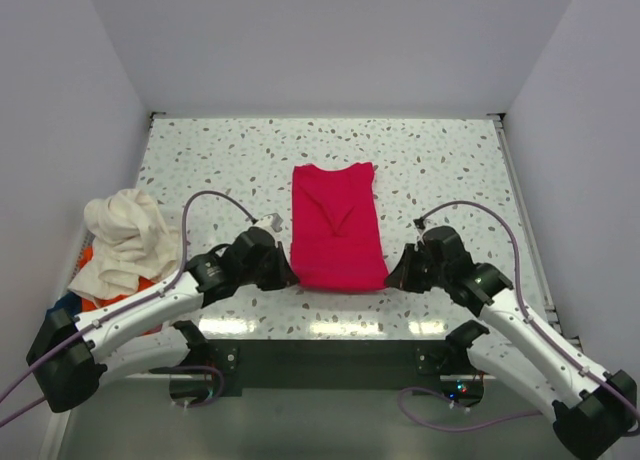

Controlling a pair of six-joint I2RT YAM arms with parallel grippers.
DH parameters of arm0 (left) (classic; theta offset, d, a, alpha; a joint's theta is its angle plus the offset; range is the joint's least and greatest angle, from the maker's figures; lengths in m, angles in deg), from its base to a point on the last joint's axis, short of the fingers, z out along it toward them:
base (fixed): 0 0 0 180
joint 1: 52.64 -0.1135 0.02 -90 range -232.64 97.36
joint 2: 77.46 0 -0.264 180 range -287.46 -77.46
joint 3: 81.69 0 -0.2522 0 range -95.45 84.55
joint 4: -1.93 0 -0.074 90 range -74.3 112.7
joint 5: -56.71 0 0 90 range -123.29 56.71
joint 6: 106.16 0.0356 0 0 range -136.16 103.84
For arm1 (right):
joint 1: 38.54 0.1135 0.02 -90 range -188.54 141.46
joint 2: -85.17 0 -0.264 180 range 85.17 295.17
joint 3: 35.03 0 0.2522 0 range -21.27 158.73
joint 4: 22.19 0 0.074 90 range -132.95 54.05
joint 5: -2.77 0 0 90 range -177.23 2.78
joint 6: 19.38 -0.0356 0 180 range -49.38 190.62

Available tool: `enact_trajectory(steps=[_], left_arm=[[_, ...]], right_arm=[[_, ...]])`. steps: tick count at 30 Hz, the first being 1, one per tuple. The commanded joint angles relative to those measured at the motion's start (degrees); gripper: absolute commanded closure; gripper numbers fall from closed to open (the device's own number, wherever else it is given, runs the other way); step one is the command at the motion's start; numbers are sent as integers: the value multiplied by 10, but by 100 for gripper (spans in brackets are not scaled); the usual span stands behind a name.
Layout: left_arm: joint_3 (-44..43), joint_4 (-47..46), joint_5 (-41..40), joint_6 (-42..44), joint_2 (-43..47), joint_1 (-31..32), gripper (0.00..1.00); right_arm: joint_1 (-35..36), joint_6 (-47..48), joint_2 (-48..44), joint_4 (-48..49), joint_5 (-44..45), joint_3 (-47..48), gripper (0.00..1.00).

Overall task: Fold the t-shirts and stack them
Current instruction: Fold the tshirt

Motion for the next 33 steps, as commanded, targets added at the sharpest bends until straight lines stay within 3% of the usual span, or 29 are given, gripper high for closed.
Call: enact_trajectory(steps=[1,10,14,20,33], left_arm=[[-13,25,-15,12,4,2,100],[36,-2,-9,21,13,2,100],[12,-8,-15,33,-2,1,100],[-70,-15,-13,84,-60,-42,100],[-259,-38,52,154,-220,-162,100]], right_arm=[[1,27,7,-18,7,17,100],[2,36,-1,-18,10,-1,100],[2,46,14,-14,22,15,100],[1,52,89,14,50,69,100],[-20,96,325,61,102,285,100]])
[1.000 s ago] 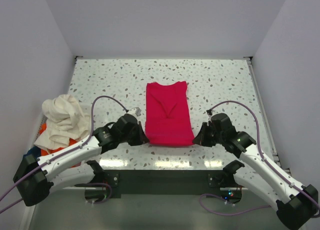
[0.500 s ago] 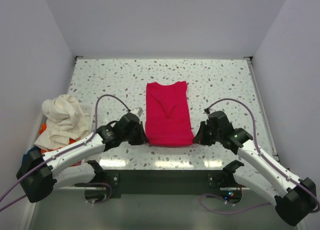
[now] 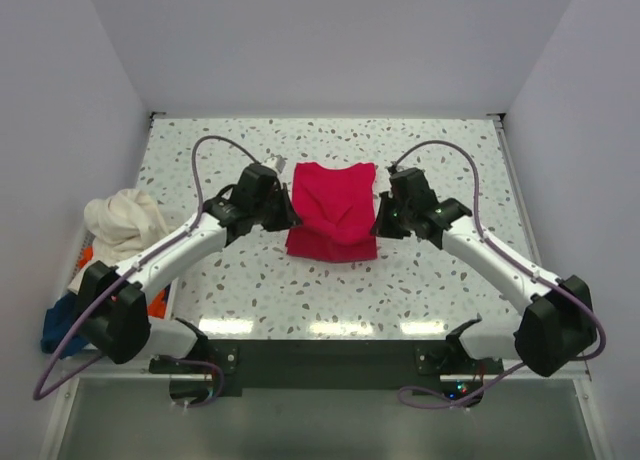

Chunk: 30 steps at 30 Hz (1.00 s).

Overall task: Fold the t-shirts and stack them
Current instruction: Fold the tshirt

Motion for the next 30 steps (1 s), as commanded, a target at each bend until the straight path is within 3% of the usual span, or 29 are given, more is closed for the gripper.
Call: enact_trajectory(steps=[1,21,24,26,27,29,30], left_arm=[[-65,-29,29,31,-34,-32,100],[-312,-102,112,28,-289,-130,100],[-330,-148,169,-1,-342,-166,100],[-346,-171,191,-1,-375,-176,94],[-391,-165,201,14,-420,-183,80],[-412,-188,203,24,-453,-192,59],[-407,-208,208,16,-470,-203,43]], right_arm=[[-24,26,39,29,14,65,100],[-132,70,314,51,-79,350,100],[-146,70,376,62,-91,394,100],[-157,69,431,64,-105,433,100],[-163,68,447,67,-105,447,100],[-177,64,496,68,-113,487,76],[-182,63,509,68,-120,500,66]])
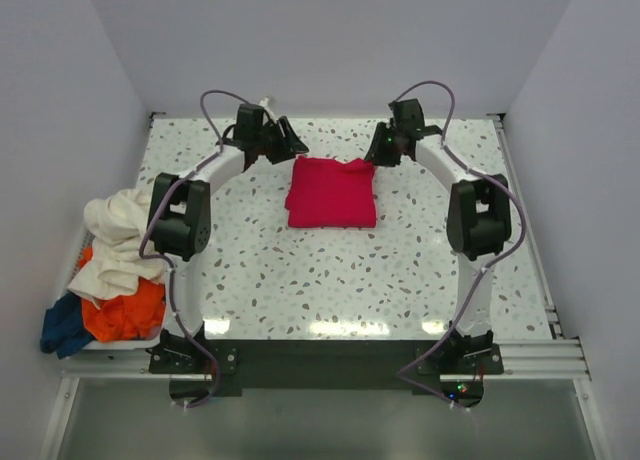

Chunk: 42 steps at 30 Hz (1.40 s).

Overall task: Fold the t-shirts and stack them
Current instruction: Fold the tshirt

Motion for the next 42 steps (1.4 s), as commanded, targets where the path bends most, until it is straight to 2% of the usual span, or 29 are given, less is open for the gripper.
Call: enact_trajectory(steps=[1,2,3,6,9,13,16,19,20,27,34,42], left_arm=[[-25,-103,58,-5,-44,-29,40],[-22,-126,69,-9,-51,-35,39],[-23,-129,74,-16,-58,-47,37],[-4,-136,65,-14,-42,-55,37],[23,-137,53,-13,-20,-51,40],[42,-100,21,3,-2,-36,50],[64,-93,4,13,13,-20,57],[72,-88,-5,20,16,-6,65],[83,-90,-13,22,17,8,71],[89,-83,-27,20,-6,15,78],[87,-77,-44,25,-21,15,80],[74,-47,-47,33,-27,13,81]], right_arm=[[-29,3,52,13,-32,69,60],[-33,1,68,8,-33,90,49],[-35,1,73,5,-35,97,46],[-40,1,53,0,-22,90,43],[-39,-8,8,34,-13,29,43],[-19,-4,-40,24,19,-25,47],[-4,-15,-77,71,7,-104,54],[16,-14,-72,69,3,-106,60],[28,-14,-59,69,5,-109,62],[27,-15,-28,70,13,-141,66],[19,-17,-17,71,16,-167,68],[15,-13,-34,47,17,-98,66]])
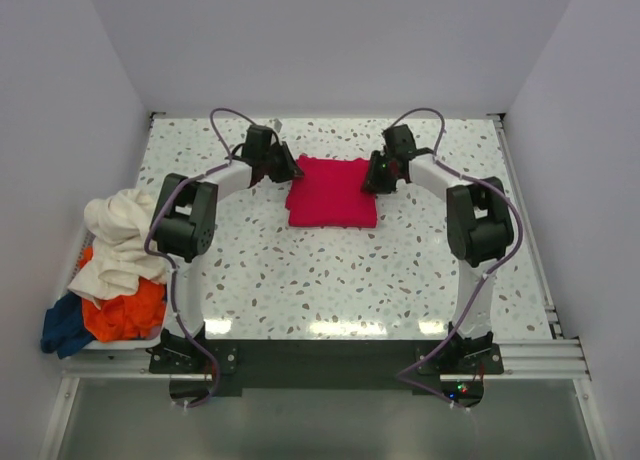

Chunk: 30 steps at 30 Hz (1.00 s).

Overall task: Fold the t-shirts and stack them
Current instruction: Fold the tshirt

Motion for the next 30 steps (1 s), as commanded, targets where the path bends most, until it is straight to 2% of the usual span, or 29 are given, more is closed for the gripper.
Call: enact_trajectory(steps=[1,19,22,26,30], left_arm=[[-14,6,-6,20,-8,-3,81],[-40,18,5,21,-27,-3,81],[-42,18,7,23,-27,-3,79],[-43,15,11,26,-19,-3,75],[-43,7,19,26,-9,-3,67]], right_arm=[[-9,4,-17,-8,12,59,66],[-58,-45,221,-32,-73,309,66],[-60,-39,203,-34,-77,328,62],[-62,-24,156,-25,-79,301,51],[-66,-7,94,-23,-67,254,45]])
